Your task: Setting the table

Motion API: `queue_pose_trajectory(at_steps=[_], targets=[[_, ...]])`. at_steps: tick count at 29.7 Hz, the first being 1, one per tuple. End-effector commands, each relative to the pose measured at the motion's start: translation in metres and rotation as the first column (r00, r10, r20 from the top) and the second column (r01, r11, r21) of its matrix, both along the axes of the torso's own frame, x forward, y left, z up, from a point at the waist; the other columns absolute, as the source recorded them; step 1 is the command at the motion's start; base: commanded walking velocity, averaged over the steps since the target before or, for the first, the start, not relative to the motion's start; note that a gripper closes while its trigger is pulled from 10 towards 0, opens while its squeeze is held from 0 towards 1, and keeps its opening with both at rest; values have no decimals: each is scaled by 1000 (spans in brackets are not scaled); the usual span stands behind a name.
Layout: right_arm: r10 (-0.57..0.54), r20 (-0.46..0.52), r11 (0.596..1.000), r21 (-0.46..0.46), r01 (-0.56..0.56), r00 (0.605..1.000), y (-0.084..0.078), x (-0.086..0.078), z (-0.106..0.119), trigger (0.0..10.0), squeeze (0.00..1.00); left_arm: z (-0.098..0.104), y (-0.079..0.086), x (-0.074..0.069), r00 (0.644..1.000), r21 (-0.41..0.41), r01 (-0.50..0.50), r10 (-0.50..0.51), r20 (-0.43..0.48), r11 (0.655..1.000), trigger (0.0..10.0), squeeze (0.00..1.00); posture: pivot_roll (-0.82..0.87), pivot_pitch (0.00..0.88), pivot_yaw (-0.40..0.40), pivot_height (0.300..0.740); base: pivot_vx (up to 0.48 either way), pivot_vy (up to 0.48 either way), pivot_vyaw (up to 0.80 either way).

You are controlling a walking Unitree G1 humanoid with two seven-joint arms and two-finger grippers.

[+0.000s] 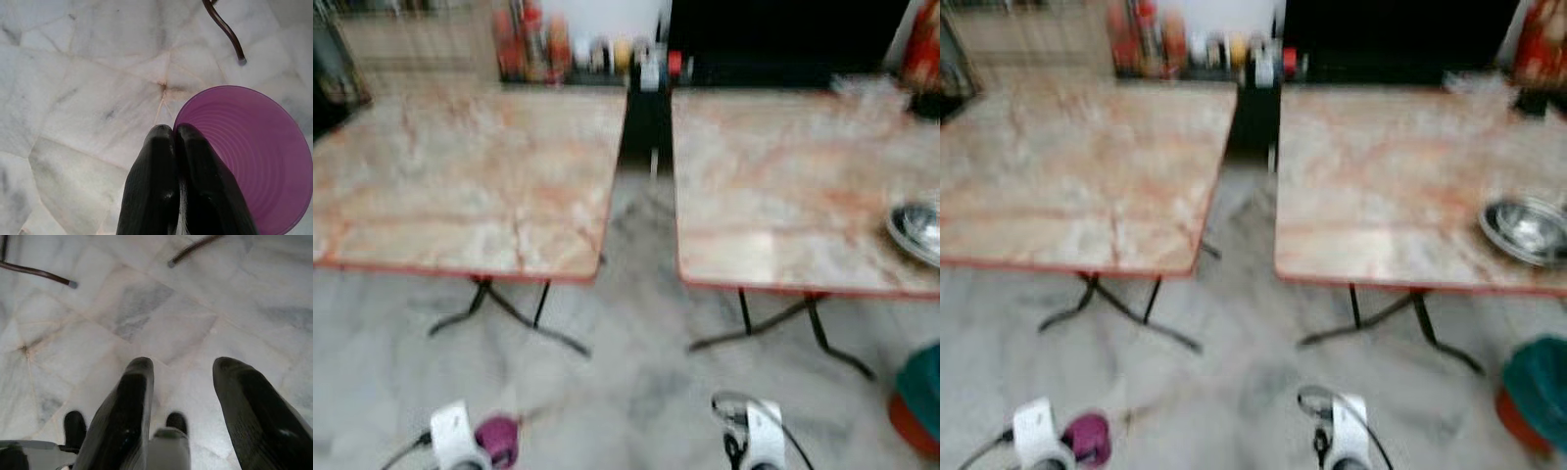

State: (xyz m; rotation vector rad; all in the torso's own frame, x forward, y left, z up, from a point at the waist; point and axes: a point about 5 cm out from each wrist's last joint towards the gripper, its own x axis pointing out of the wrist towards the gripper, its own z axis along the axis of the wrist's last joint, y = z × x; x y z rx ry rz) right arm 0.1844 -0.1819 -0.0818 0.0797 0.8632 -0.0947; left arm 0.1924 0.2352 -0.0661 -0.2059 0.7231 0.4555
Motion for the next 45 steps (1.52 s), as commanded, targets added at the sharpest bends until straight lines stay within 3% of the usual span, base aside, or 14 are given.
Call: queue_pose_trajectory(at_steps=[1, 33, 45], targets=[[-15, -8, 1000, -15, 15, 1000, -7, -4, -1, 10000, 0, -1, -7, 1, 1000, -11, 16, -16, -2, 1000, 10000, 0, 2, 42, 28, 740, 0, -390, 0], [-7, -1, 1000, -28, 7, 1000, -11, -2, 1, 10000, 0, -3, -17, 2, 996, -26, 91, -91, -10, 996, 10000, 0, -5, 21, 19, 740, 0, -392, 0], [-10, -8, 1000, -27, 9, 1000, -11, -4, -1, 10000, 0, -6, -20, -2, 990, -26, 133, -134, -33, 991, 10000, 0, 1, 32, 18, 740, 0, -40, 0]])
